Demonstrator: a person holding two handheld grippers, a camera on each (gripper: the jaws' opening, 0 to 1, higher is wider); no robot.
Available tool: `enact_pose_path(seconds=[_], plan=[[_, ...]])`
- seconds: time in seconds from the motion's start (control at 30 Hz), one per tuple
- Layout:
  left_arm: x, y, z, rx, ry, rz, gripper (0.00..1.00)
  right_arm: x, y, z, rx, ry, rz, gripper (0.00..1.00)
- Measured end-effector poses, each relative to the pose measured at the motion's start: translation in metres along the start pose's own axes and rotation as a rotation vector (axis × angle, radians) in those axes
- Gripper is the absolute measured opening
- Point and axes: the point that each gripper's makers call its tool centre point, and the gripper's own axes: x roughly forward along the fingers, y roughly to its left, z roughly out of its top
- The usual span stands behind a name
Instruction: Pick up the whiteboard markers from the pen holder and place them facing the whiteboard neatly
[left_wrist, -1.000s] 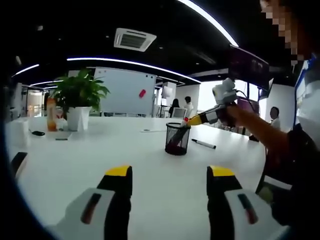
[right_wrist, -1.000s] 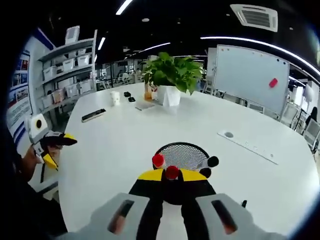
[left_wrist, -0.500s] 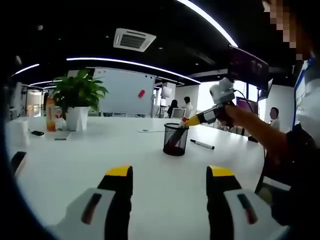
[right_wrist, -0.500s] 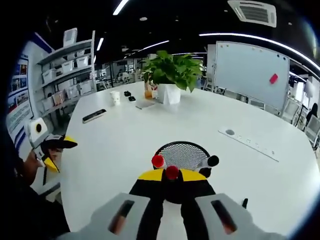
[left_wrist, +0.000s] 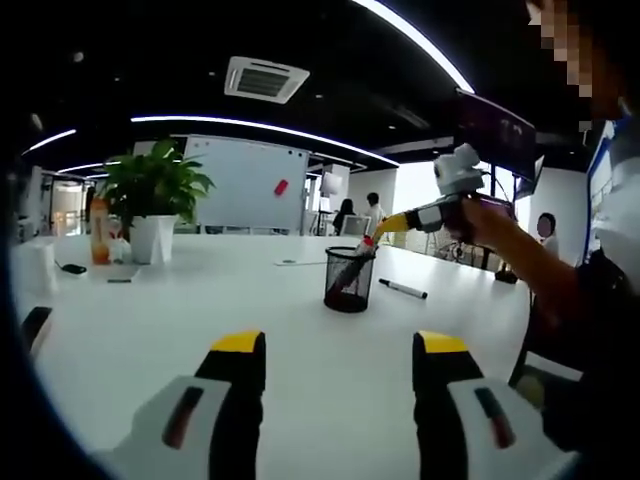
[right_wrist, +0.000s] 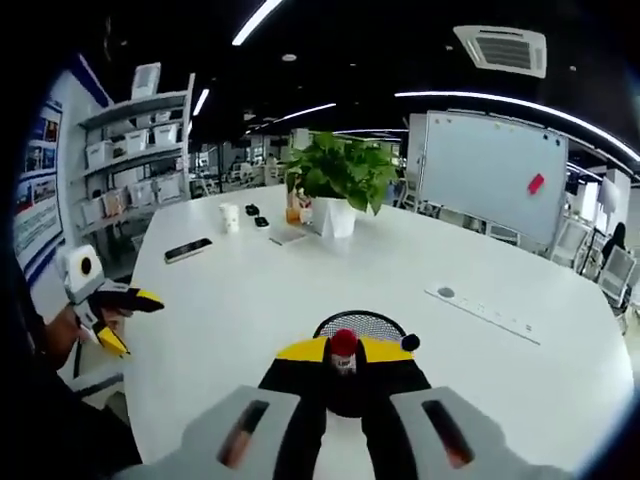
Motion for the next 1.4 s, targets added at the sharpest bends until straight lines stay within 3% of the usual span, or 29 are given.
enact_pose_path(seconds=[0.1,0.4,0.6,1.03,1.13,1.4], plan=[[-0.001,-0.001,0.002,0.003,-0.003,-0.001,0.6,-0.009,0.0,0.009,-0.012,-0.064,-0.02,0.13],[-0.004,-0.006,0.007,0.018,-0.011,0.001,0.6,-0.031,0.003,0.001,0.033,-0.141,-0.052,0.13],[-0.004,-0.008,0.006,0.017,-0.008,0.002,0.6,-0.033,0.003,-0.01,0.05,-0.14,-0.06,0.13],[-0.001,-0.013,0.005,0.027,-0.001,-0.008,0.6,-0.024,0.003,-0.052,0.116,-0.049,-0.064,0.13],[-0.001,-0.012,0.005,0.027,0.001,-0.003,0.6,-0.024,0.003,-0.054,0.106,-0.039,-0.068,0.13],[-0.002,-0.009,0.006,0.017,-0.01,-0.002,0.6,-0.032,-0.003,-0.039,0.083,-0.098,-0.111,0.13]])
